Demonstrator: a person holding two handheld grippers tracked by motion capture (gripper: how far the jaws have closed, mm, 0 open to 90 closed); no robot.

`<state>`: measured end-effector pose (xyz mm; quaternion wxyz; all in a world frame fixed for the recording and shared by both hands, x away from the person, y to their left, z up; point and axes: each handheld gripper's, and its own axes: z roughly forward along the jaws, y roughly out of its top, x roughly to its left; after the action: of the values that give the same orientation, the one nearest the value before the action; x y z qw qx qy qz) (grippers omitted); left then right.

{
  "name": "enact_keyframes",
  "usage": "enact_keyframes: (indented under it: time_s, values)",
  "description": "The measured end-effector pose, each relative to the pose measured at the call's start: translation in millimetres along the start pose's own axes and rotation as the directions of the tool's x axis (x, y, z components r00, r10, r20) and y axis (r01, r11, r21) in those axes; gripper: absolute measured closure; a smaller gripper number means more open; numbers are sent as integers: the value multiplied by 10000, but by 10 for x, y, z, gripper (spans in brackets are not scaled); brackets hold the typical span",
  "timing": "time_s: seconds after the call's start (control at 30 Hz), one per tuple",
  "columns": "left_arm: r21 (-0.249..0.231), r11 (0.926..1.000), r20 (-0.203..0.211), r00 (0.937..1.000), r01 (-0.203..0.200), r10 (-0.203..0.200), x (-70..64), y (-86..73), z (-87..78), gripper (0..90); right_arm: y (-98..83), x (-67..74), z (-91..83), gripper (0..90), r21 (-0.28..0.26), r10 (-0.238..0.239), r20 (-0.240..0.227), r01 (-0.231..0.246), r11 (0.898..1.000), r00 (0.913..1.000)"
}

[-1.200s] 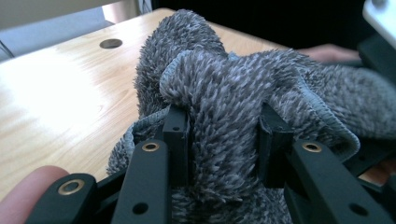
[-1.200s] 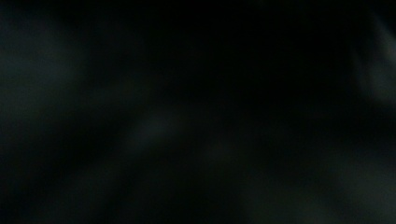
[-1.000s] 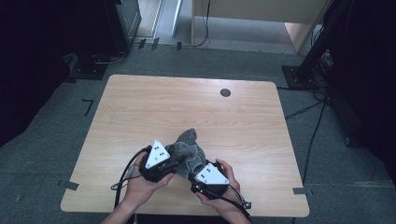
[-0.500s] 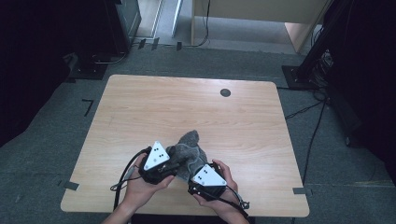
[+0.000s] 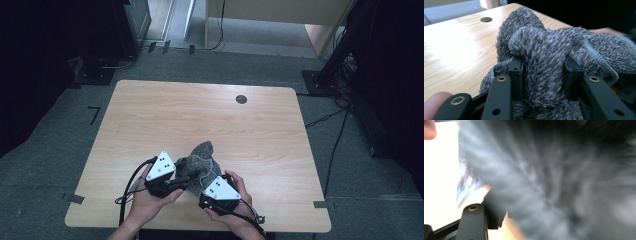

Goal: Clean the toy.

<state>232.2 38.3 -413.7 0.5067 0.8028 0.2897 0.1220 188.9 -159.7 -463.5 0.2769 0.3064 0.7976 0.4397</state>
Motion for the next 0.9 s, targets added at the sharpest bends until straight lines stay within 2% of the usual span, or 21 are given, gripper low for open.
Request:
enact_keyframes:
  time_s: [0.07,0.1,0.13,0.2,0.3,0.37,0.43,0.47,0.5,0.53,0.6,0.67,0.7,0.8,0.83,0.9]
  values:
    - [136,9996,-450,9987,237,-231,109,-17,-19,606,-16,-29,-23,350,-20,108,66,-108,9999,9999]
    - [136,9996,-450,9987,237,-231,109,-17,-19,608,-16,-29,-23,350,-20,108,66,-108,9999,9999]
    - [77,9969,-586,9953,779,-773,232,-38,-57,609,-33,-84,-50,350,-148,318,163,-315,9994,9994]
    - [-87,9933,-518,9920,1152,-1155,306,-45,-101,611,-35,-117,-64,350,-224,540,194,-536,9983,9984]
    - [-472,9890,86,9902,1399,-1397,295,-13,-142,610,-36,-127,-68,350,-291,607,210,-601,9978,9979]
    - [-626,9887,670,9890,1363,-1321,231,9,-135,608,-35,-107,-60,350,-281,560,127,-556,9981,9983]
    - [-531,9944,916,9921,910,-859,131,20,-85,604,-31,-73,-59,350,-277,453,52,-451,9986,9990]
    - [-436,9964,859,9939,726,-687,105,19,-65,602,-25,-58,-62,350,-375,356,-4,-356,9987,9994]
    - [-276,9984,537,9974,492,-477,88,15,-37,601,-21,-50,-70,350,-386,331,-22,-332,9987,9994]
    - [-225,9985,386,9980,507,-499,94,12,-27,602,-15,-45,-80,350,-369,257,36,-256,9990,9997]
    - [-152,9966,40,9967,808,-807,166,6,-24,603,-22,-62,-92,350,-370,182,184,-175,9992,9997]
    - [-94,9962,-483,9950,871,-875,232,-10,-46,605,-35,-100,-112,350,-390,465,242,-455,9982,9986]
    - [-56,9951,-558,9935,990,-992,260,-19,-59,605,-40,-124,-118,350,-437,576,262,-564,9975,9980]
    - [-152,9933,-413,9925,1145,-1151,274,-32,-73,605,-45,-145,-112,350,-414,732,283,-720,9965,9969]
    - [-342,9928,28,9934,1150,-1149,221,-21,-66,604,-46,-131,-97,350,-345,667,227,-659,9972,9975]
    - [-529,9953,615,9951,813,-780,114,-3,-47,600,-46,-96,-67,350,-191,537,135,-534,9984,9985]
